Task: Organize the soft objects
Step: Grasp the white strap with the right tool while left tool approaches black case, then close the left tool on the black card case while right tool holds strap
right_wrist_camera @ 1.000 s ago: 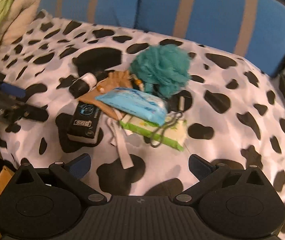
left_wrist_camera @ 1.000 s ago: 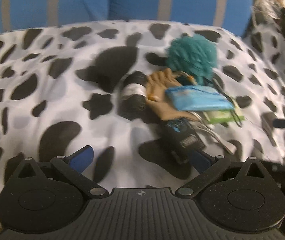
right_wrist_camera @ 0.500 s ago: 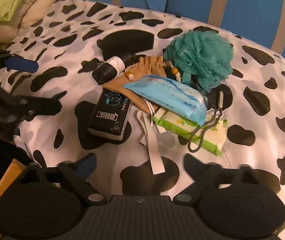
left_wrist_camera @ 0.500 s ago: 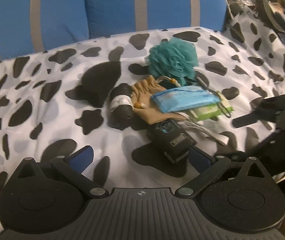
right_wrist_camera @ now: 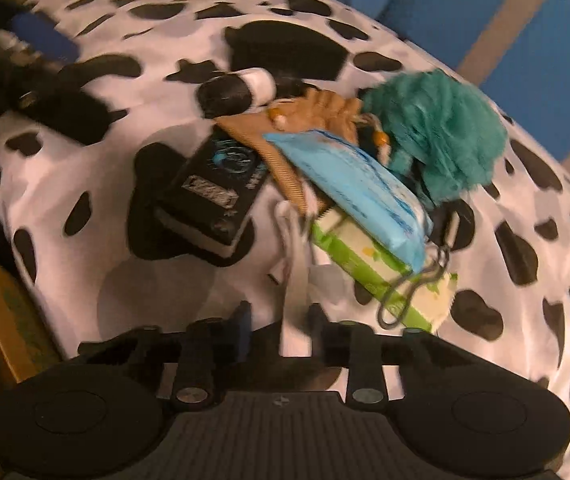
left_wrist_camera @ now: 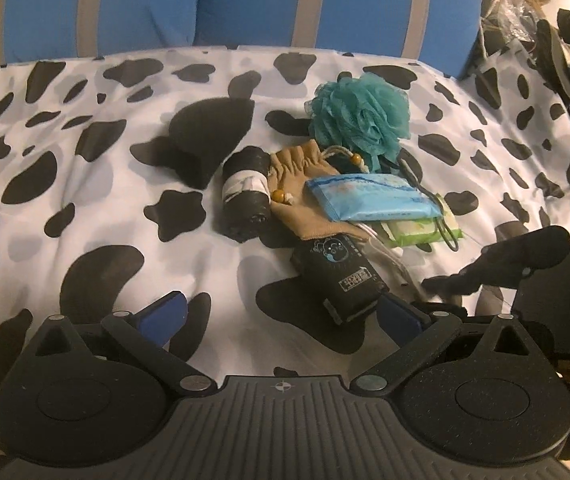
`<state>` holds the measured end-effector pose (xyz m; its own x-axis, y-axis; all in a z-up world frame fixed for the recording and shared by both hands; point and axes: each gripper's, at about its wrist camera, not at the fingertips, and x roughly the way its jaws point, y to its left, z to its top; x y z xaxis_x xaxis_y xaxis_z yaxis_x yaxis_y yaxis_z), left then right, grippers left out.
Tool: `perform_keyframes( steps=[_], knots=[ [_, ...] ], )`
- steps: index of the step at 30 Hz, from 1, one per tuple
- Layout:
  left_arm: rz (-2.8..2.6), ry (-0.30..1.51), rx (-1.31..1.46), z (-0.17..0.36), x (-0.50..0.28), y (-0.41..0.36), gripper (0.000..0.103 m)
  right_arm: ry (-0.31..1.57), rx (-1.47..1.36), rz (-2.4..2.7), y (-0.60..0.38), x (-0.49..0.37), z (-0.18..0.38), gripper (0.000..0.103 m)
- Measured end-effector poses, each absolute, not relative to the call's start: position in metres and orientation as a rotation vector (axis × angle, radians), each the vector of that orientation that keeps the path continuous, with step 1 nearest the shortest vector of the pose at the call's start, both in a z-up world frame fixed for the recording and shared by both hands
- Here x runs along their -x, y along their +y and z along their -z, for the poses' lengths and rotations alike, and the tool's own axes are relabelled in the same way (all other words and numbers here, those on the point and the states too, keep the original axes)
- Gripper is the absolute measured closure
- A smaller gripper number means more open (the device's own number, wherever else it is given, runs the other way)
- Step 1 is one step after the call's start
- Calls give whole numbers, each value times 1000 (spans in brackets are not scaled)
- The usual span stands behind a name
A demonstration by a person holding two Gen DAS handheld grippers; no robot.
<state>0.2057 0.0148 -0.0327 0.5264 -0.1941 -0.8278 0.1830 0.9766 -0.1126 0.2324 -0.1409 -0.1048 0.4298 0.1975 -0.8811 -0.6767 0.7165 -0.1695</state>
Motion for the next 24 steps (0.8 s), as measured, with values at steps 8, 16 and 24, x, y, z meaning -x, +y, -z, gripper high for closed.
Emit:
perform_keyframes(
  steps=[8, 16, 24],
  knots=[
    [253, 1012, 86, 36, -208, 17, 0, 1004, 500, -541, -149, -237, 99, 89],
    [276, 1038, 130, 44, -213, 9, 0, 962, 377, -502, -172, -233, 76, 90],
    [318, 1073, 132, 53, -216, -6, 0, 889, 283, -494, -192, -228, 49, 90]
  ],
)
